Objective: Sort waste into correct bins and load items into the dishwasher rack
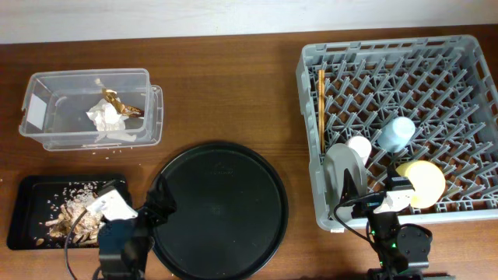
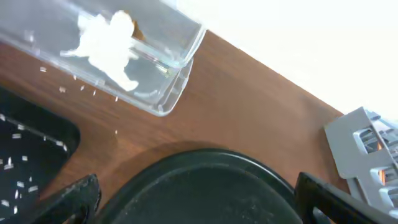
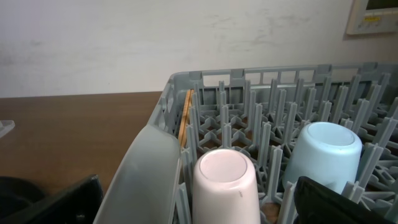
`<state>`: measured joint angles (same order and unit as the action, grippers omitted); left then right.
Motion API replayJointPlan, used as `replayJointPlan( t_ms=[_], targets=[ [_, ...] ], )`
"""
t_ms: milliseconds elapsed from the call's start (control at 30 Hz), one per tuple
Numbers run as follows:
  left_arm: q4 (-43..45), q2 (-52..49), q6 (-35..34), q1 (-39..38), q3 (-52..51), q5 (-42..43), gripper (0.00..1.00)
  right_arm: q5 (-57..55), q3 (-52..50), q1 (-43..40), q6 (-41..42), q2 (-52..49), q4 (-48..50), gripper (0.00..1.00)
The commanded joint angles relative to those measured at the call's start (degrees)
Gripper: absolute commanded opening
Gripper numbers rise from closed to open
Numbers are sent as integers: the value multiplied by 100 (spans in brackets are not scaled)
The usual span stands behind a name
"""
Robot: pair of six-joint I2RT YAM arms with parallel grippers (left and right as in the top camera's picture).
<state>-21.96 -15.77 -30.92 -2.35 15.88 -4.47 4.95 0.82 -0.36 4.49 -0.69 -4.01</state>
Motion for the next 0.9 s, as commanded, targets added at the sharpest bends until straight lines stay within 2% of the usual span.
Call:
replayJointPlan(
  t_ms=[0, 300, 567, 633, 800, 867],
  targets=[
    [396, 621, 848, -22, -409, 63, 99, -52, -50, 35, 2, 44, -4, 99],
    [1961, 1556, 1670, -22, -1550, 238, 99, -50, -50, 35, 2, 44, -4, 99],
    [1720, 1550, 3694, -11, -1541, 315, 99, -50, -50, 35, 2, 44, -4, 99],
    [1722, 1550, 3895, -11, -1541, 299, 99, -50, -50, 35, 2, 44, -4, 99],
    [1716, 1550, 3915, -11, -1541, 372, 99, -52, -50, 35, 2, 44, -4, 99],
    [1716, 1550, 3663, -11, -1539, 389, 99, -52, -50, 35, 2, 44, -4, 99]
  ],
)
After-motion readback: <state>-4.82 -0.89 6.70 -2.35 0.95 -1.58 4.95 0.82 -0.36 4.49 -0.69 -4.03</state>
